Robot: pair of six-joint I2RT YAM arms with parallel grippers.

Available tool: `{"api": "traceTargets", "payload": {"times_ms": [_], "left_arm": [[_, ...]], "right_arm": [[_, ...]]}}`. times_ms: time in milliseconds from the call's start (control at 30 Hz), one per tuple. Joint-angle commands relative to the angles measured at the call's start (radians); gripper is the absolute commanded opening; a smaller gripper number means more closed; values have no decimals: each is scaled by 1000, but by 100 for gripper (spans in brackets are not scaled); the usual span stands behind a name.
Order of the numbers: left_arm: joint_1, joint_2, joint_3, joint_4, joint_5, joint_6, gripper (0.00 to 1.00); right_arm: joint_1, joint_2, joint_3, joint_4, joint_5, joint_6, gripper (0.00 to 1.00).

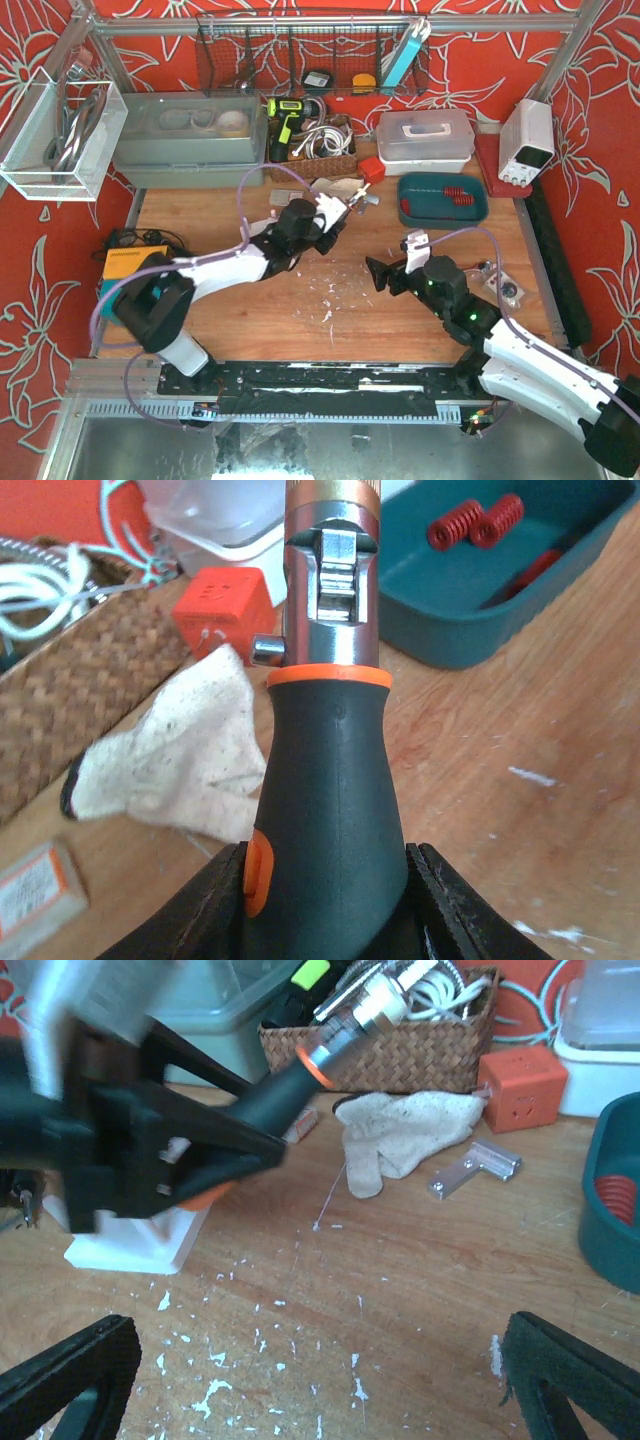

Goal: Install the large spring

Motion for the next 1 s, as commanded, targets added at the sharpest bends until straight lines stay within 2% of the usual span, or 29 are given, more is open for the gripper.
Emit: {"api": "traceTargets", "payload": {"times_ms": [0,167,433,667,833,967], "left_arm": [[28,143,138,115,31,297,0],[106,293,270,103,78,368,0],[151,482,431,26,12,453,0],[154,566,500,-61,-40,479,12],[154,598,515,-79,-49,486,27],[154,592,521,-85,-34,467,51]], "right_arm": [[6,-60,-25,21,53,-3,99],[6,-113,-39,-9,128,-8,99],[5,-167,-67,-11,185,-3,99],[6,-119,-52,-13,180,-6,99],[5,-99,-53,-4,180,-7,99],[6,-84,-52,1,178,-7,99]]}}
